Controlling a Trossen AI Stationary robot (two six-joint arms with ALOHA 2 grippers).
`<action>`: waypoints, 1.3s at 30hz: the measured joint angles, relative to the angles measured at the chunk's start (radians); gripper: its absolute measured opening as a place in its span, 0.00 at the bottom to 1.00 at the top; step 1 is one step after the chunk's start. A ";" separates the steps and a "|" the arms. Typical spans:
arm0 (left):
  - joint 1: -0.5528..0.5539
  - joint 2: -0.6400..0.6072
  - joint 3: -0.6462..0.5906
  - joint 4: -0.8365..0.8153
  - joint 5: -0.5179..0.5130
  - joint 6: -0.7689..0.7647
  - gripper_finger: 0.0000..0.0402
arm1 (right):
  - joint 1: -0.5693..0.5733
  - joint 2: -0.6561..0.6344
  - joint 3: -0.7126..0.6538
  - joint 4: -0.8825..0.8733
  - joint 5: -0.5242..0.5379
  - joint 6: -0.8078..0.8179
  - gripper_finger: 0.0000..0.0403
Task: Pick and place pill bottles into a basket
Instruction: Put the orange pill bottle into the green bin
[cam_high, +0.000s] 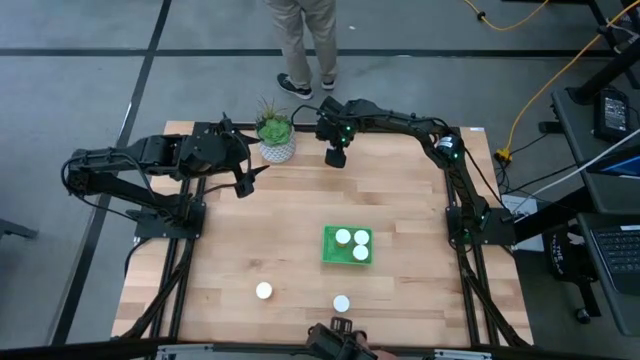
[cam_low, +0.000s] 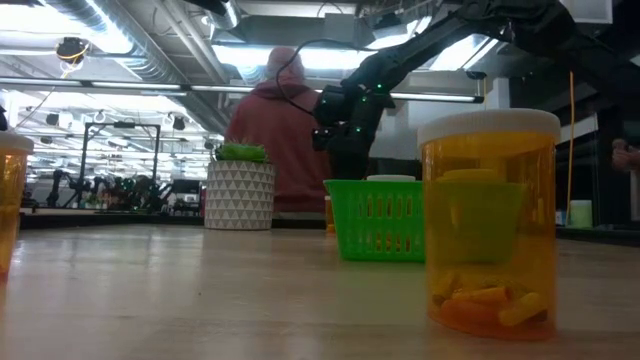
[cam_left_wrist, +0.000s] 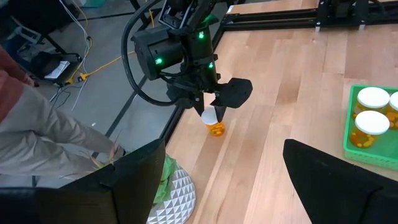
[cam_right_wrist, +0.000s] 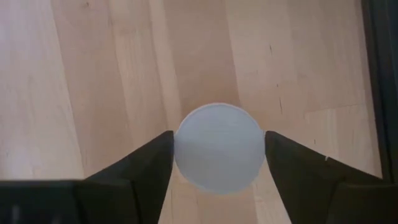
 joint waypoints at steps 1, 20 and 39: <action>0.000 0.000 0.000 0.000 0.000 -0.001 0.80 | 0.000 0.000 0.000 0.000 0.000 0.000 0.64; 0.000 0.000 0.000 0.000 0.000 -0.026 0.80 | 0.012 0.055 0.000 -0.002 -0.001 0.006 0.74; 0.000 0.000 0.000 0.000 0.025 -0.024 0.80 | 0.006 0.054 0.103 -0.013 0.034 0.009 0.68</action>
